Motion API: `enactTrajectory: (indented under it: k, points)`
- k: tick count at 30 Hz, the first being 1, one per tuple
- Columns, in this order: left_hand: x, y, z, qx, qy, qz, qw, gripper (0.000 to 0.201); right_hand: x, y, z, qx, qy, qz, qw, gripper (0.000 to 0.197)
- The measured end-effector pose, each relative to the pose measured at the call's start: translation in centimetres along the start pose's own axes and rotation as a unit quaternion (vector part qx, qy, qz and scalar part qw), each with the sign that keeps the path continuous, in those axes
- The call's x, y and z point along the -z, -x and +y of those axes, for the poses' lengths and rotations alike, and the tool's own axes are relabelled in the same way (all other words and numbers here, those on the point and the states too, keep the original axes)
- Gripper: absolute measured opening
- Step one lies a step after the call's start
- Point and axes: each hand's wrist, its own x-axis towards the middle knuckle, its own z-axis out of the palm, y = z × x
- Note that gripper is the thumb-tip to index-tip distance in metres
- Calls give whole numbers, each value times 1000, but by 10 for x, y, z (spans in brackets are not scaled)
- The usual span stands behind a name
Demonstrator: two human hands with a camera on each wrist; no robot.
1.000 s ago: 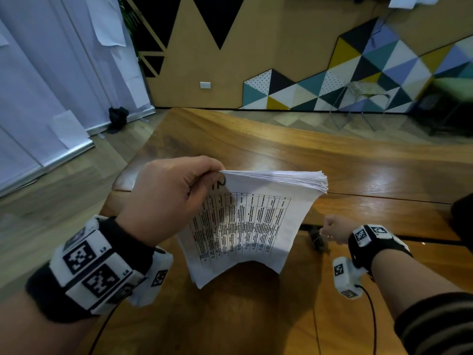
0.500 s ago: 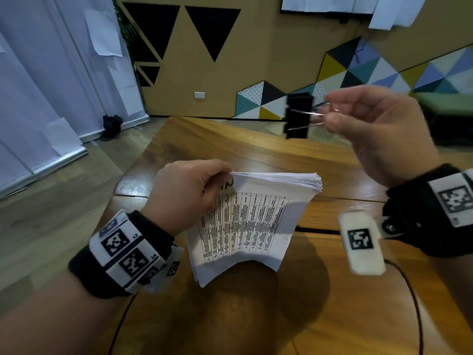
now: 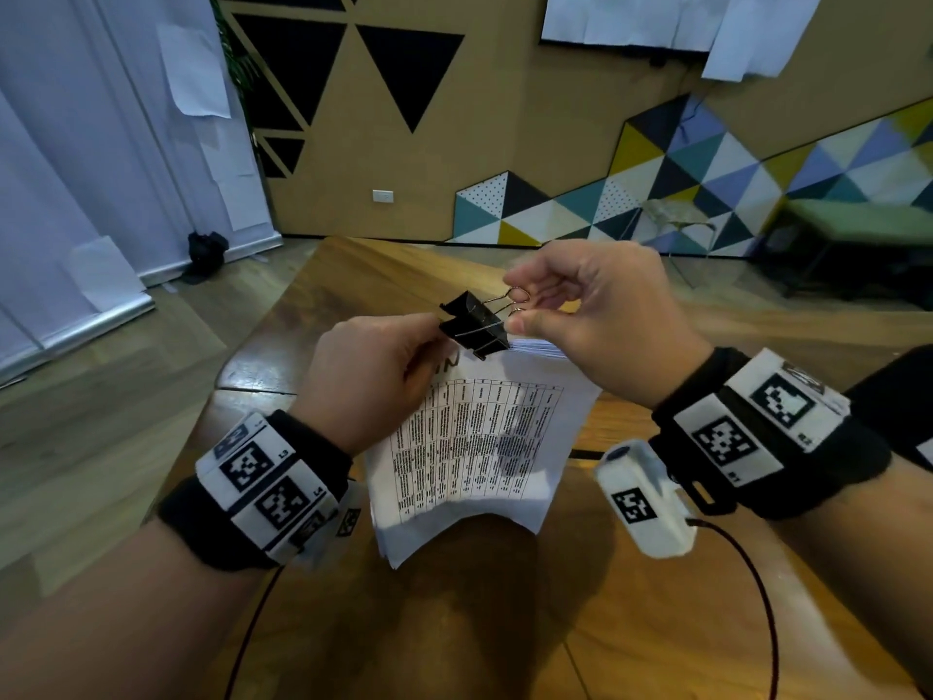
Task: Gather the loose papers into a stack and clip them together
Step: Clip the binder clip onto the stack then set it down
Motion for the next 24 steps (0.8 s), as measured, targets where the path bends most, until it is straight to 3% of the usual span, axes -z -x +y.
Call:
enactTrajectory:
  k: [7,13,18,21,24]
  points:
    - [-3,0,1,14,24,17,999,14,9,-21,-26,0,171,-128,977,24]
    - [-2,2,-7,16,73,13,997,31,3,-40,-39,42,298,-233,925,18]
    - [-4,1,-10,7,78,20,997,32,1,-44,-50,61,338,-253,904,18]
    - [-3,2,-10,4,82,23,996,33,1,-46,-52,57,349,-269,896,27]
    - [-1,2,-8,-5,82,23,996,33,4,-47,-52,52,359,-296,884,48]
